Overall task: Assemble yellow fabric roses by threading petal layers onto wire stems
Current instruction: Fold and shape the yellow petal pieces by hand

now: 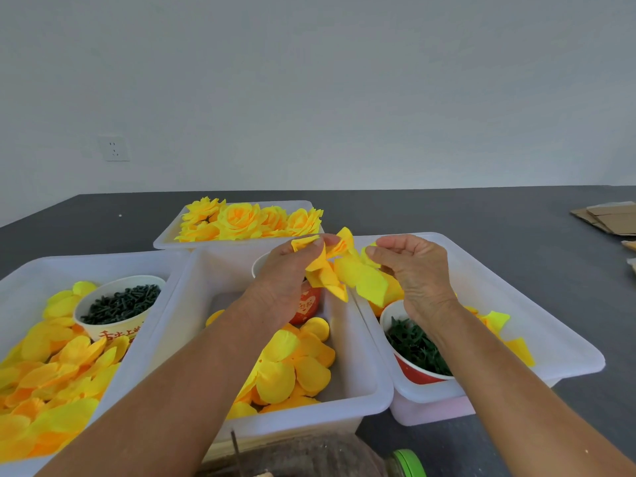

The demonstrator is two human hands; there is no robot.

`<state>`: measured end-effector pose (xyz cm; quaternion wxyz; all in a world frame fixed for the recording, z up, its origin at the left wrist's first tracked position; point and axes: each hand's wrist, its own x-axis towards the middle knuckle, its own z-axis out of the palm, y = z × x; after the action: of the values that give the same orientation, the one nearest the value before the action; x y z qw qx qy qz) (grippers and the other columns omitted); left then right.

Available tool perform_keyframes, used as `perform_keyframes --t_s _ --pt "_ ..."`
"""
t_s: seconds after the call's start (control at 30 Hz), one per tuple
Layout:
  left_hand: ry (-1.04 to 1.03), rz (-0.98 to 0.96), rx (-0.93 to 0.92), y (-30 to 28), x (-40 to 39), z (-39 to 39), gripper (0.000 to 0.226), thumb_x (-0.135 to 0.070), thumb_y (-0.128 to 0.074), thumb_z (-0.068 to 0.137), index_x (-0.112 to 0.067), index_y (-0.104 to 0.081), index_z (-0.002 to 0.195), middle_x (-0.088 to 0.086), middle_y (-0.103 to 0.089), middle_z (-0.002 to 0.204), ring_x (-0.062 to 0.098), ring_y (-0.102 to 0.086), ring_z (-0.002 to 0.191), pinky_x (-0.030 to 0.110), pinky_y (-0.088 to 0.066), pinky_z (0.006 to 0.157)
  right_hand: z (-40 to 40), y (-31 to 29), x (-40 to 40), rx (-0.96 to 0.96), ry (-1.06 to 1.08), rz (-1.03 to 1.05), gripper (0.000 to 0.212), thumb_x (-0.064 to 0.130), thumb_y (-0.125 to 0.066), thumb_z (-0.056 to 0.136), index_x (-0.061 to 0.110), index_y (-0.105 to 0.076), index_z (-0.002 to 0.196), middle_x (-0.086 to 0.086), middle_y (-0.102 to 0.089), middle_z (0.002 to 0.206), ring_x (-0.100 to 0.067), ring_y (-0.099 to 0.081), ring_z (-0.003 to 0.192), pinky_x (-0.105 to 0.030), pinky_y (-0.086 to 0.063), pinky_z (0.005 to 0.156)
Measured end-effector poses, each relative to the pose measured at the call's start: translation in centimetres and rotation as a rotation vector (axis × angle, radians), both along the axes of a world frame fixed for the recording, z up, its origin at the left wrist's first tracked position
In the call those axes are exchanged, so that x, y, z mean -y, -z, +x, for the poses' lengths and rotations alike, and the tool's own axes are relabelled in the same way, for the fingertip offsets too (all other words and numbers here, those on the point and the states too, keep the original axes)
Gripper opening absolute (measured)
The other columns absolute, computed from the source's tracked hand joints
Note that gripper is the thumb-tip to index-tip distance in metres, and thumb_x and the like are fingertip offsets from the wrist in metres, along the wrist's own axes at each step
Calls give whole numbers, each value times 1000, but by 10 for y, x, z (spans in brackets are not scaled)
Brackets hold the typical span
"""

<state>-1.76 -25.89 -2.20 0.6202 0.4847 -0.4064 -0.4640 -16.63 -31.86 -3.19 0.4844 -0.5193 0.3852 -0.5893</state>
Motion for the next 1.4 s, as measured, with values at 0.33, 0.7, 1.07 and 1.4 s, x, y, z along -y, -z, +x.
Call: perform_keyframes --t_s 0.33,0.7,1.07,1.4 --pt "-98 -52 -202 0 8 3 23 -25 -50 96 -19 -62 115 8 -64 119 29 -60 112 51 -45 98 -10 2 14 126 300 100 17 -3 -71 75 5 -69 90 0 -62 72 -11 -56 62 -17 -47 61" --pt "-216 -34 -149 4 10 8 26 -30 -54 94 -23 -59 119 2 -67 114 20 -64 103 44 -51 91 -19 4 21 72 432 180 36 7 -72 79 11 -62 113 -3 -62 89 -18 -66 77 -27 -53 73" --pt "-219 -11 -55 7 11 9 9 -33 -58 91 -29 -63 97 4 -68 110 27 -63 105 50 -49 93 -13 7 19 -215 358 235 15 5 -70 79 16 -62 73 -7 -68 77 -17 -67 69 -30 -55 63" --pt "-193 16 -35 9 11 7 19 -35 -60 89 -26 -65 105 5 -68 112 26 -63 105 50 -49 94 -5 6 5 -742 370 -143 40 30 -64 86 17 -60 124 1 -61 121 -22 -39 123 -35 -36 101"
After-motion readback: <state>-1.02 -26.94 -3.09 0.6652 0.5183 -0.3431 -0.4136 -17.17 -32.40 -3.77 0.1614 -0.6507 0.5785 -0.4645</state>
